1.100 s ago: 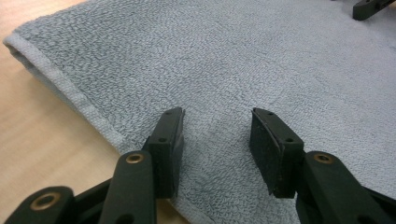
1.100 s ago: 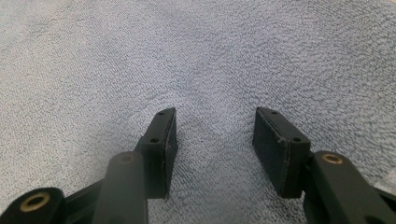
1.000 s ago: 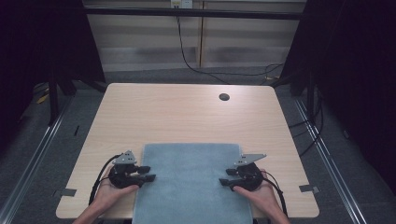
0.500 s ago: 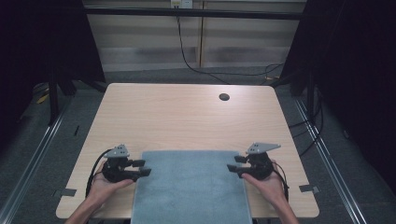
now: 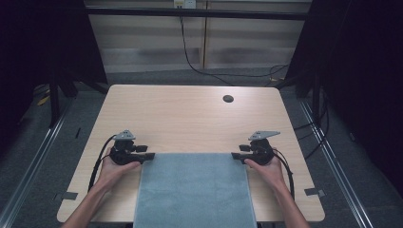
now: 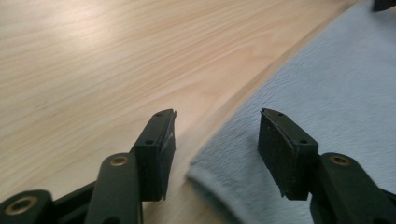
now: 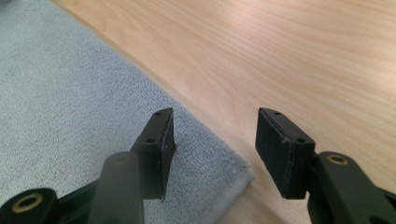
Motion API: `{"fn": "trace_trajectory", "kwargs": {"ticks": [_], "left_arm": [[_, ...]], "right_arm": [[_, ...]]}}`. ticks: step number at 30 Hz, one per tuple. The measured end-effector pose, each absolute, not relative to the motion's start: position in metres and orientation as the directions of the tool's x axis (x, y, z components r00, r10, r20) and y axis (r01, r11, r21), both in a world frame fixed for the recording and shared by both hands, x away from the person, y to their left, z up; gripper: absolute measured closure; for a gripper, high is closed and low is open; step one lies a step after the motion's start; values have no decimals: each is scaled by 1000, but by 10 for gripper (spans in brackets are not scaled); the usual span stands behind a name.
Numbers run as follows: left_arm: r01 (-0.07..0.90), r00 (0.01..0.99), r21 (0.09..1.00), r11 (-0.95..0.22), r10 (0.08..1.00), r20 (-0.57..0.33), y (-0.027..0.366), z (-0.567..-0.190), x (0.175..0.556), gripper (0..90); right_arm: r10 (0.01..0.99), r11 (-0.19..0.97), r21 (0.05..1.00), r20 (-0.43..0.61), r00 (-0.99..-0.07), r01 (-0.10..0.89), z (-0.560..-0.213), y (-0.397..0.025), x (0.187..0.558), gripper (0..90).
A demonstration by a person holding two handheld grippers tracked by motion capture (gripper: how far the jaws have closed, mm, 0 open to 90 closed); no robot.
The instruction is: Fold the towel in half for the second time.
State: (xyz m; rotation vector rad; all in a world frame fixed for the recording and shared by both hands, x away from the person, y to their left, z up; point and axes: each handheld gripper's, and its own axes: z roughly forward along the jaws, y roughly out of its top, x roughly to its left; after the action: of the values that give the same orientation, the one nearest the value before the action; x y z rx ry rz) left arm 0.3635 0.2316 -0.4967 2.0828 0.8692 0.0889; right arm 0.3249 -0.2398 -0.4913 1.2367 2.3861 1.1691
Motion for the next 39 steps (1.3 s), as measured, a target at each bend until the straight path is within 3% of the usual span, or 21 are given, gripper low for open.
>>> {"fn": "trace_trajectory", "kwargs": {"ticks": [6,11,12,16,17,20,26,39], "left_arm": [[557,756,718,-417,612,-231,230,-503,362,380],[551,763,721,-420,603,-232,230,-504,360,413],[541,774,725,-426,590,-231,230,-505,359,452],[526,795,726,-443,558,-236,229,-506,352,665],[526,795,726,-443,558,-236,229,-506,352,719],[524,810,729,-441,522,-267,231,-506,349,776],[508,808,787,-351,511,-294,239,-483,351,800],[503,754,831,-237,590,-288,236,-449,388,811]], "right_arm": [[762,367,708,144,-632,604,-499,-233,327,474],[765,358,705,155,-626,612,-501,-235,326,486],[766,369,700,144,-627,612,-502,-235,326,497],[755,364,701,164,-635,613,-502,-236,321,681],[755,364,701,164,-635,613,-502,-236,321,681],[733,363,707,185,-655,606,-499,-235,315,837],[728,296,744,231,-646,600,-483,-240,315,857],[744,196,834,216,-632,516,-433,-240,346,859]]}}
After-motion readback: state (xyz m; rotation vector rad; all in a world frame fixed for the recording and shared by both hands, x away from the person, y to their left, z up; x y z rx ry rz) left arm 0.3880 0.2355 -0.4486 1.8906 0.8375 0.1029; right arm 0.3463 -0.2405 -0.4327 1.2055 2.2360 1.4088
